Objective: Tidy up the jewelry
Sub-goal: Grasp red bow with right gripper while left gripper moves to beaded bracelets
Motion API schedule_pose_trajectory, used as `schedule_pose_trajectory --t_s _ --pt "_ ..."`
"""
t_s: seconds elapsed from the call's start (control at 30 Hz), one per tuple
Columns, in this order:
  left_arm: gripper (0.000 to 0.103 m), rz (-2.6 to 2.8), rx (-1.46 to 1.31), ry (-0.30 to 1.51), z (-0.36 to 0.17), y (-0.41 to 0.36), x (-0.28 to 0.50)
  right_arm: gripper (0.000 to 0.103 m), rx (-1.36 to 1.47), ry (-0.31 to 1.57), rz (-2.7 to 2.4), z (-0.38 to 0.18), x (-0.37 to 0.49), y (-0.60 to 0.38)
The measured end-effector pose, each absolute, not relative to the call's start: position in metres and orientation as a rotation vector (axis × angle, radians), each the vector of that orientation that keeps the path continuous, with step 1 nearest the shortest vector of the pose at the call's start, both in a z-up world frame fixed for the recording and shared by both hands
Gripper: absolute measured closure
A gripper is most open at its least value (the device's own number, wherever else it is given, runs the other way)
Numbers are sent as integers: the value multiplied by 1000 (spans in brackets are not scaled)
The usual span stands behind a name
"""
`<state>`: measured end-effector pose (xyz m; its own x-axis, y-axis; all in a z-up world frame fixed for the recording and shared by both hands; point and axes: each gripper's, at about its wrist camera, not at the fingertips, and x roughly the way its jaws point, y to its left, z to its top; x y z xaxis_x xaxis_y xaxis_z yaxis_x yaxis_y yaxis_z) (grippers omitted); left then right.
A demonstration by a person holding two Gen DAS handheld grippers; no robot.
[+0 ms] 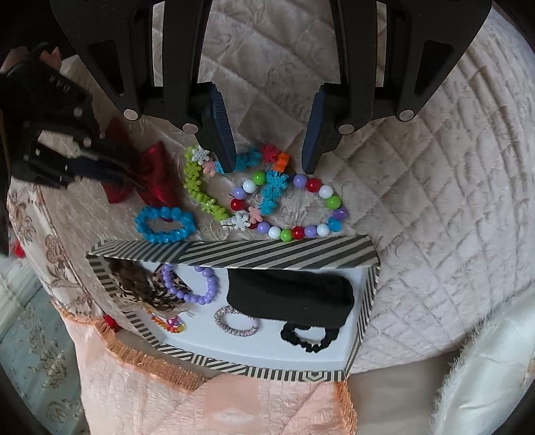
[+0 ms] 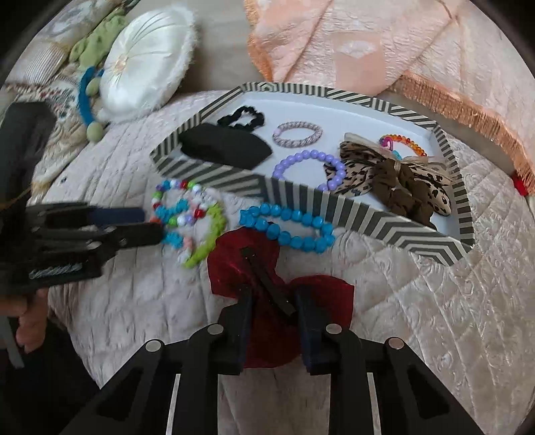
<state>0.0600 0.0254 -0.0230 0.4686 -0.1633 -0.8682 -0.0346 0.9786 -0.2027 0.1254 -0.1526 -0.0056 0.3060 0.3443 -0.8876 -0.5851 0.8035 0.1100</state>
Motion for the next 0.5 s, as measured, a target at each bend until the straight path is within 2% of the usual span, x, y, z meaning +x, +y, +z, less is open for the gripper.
schedule_pose_trajectory --t_s 0.17,0.23,0.27,0.5 --pt "65 -67 -211 1056 -28 23 66 80 -265 1115 623 -14 124 -154" --pt "88 -74 -195 1051 -28 20 63 80 -274 1118 621 -14 124 -153" --pt "92 -85 -200 1054 -28 19 63 80 -275 1120 621 -15 124 -152" --pt "92 -132 -187 1004 -7 14 34 79 -249 1133 634 -16 128 -155"
